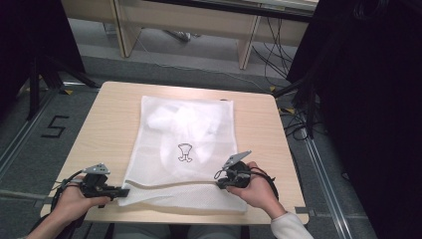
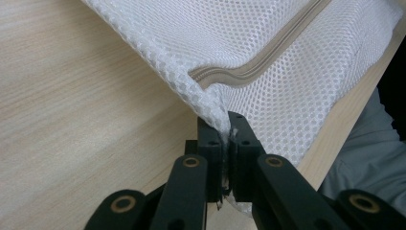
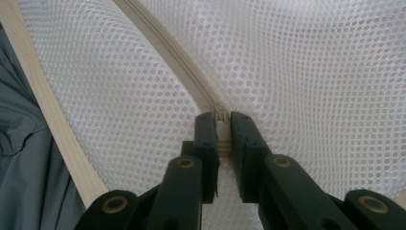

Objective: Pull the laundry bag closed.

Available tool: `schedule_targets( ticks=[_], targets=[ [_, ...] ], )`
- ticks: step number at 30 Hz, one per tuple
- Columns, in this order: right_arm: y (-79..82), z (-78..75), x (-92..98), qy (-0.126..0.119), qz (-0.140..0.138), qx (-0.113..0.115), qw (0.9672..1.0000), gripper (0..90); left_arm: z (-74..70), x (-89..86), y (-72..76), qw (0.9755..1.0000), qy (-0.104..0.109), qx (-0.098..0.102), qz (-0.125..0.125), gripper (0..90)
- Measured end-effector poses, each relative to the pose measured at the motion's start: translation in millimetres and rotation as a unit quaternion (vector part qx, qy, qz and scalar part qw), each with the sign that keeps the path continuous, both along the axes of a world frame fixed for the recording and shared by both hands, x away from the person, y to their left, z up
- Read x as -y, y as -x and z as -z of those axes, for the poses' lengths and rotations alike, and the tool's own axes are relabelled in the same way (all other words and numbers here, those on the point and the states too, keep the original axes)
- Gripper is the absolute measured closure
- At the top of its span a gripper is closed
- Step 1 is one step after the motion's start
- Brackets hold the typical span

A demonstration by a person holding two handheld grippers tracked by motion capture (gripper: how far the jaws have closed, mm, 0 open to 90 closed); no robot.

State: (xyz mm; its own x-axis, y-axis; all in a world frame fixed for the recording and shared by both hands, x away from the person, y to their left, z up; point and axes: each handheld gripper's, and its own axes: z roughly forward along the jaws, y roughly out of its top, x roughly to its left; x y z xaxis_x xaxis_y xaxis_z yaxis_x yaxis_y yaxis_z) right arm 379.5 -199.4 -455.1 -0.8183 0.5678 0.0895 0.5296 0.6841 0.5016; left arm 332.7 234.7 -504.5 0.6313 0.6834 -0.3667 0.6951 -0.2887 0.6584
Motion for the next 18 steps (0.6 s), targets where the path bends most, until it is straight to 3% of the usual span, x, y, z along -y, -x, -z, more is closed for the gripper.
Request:
schedule_targets(
  ticks=[14,18],
  targets=[
    [0.9,-0.2,9.3,-0.004,0.008,-0.001,1.0,82.6,-0.4,0.1,0.3,1.0,0.002,0.001,-0.001,85.3],
    [1.3,-0.6,10.1,-0.001,0.01,-0.002,0.9999,82.6,-1.7,-1.6,-0.1,1.0,-0.004,-0.007,0.006,85.3]
  ],
)
